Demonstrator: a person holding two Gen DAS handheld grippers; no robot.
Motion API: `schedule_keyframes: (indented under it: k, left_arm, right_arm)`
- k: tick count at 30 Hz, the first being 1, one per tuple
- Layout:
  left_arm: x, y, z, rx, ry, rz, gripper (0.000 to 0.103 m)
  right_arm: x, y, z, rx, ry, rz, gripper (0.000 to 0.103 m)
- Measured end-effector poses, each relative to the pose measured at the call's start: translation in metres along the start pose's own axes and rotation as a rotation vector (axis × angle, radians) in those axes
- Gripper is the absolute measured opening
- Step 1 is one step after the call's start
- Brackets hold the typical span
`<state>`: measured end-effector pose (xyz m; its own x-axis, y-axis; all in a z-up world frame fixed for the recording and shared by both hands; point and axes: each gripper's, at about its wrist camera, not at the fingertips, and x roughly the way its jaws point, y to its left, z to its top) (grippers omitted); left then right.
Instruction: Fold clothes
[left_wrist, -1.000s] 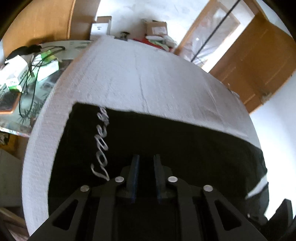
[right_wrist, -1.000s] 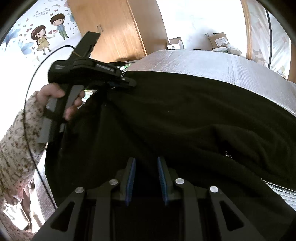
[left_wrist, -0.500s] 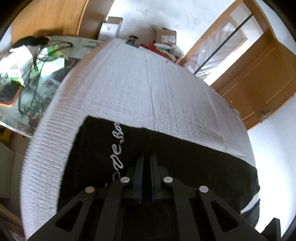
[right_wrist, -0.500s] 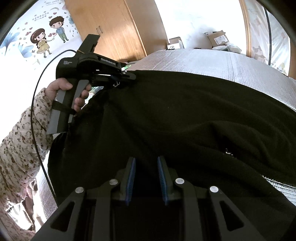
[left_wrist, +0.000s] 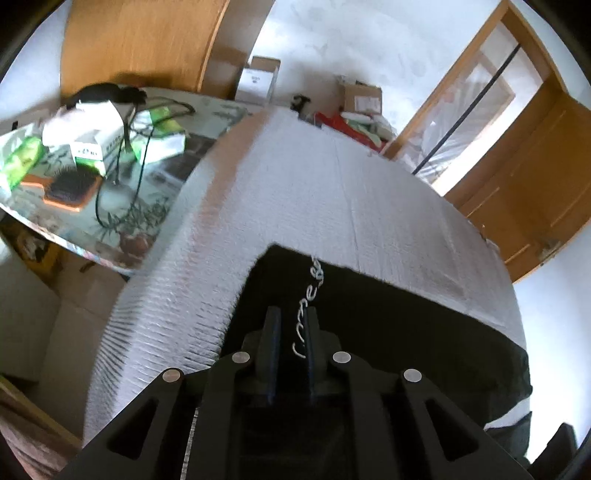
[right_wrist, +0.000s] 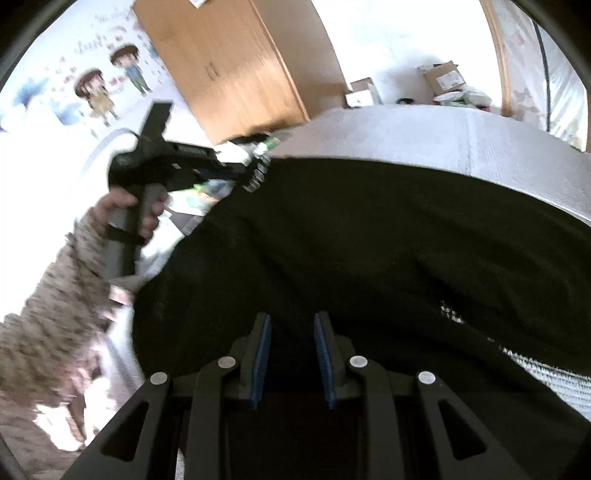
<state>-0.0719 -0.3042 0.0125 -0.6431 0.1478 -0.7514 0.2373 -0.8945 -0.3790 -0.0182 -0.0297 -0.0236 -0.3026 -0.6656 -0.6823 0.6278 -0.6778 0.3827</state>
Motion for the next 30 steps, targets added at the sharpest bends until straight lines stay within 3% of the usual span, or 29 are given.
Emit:
schedule_keyframes:
  k: [10, 14, 18, 25, 30]
  left_arm:
    - [0.002, -0.035, 0.023, 0.193, -0.024, 0.003, 0.018]
    - [0.014, -0.047, 0.029, 0.307, -0.001, 0.033, 0.022]
    - [0.028, -0.057, 0.026, 0.431, 0.034, 0.050, 0.022]
    - [0.047, -0.055, 0.027, 0.484, 0.061, 0.048, 0.022]
    - [0.055, -0.053, 0.028, 0.509, 0.081, 0.042, 0.022]
  right_arm:
    - [-0.008, -0.013, 0.058, -0.142, -0.053, -0.120, 0.025]
    - [0.009, -0.025, 0.086, -0.189, -0.035, -0.193, 0.043]
    - [0.033, -0.038, 0.111, -0.199, -0.001, -0.229, 0.043]
    - [0.069, -0.061, 0.134, -0.158, 0.046, -0.240, 0.048]
    - [0.090, -0.059, 0.138, -0.205, 0.082, -0.233, 0.049]
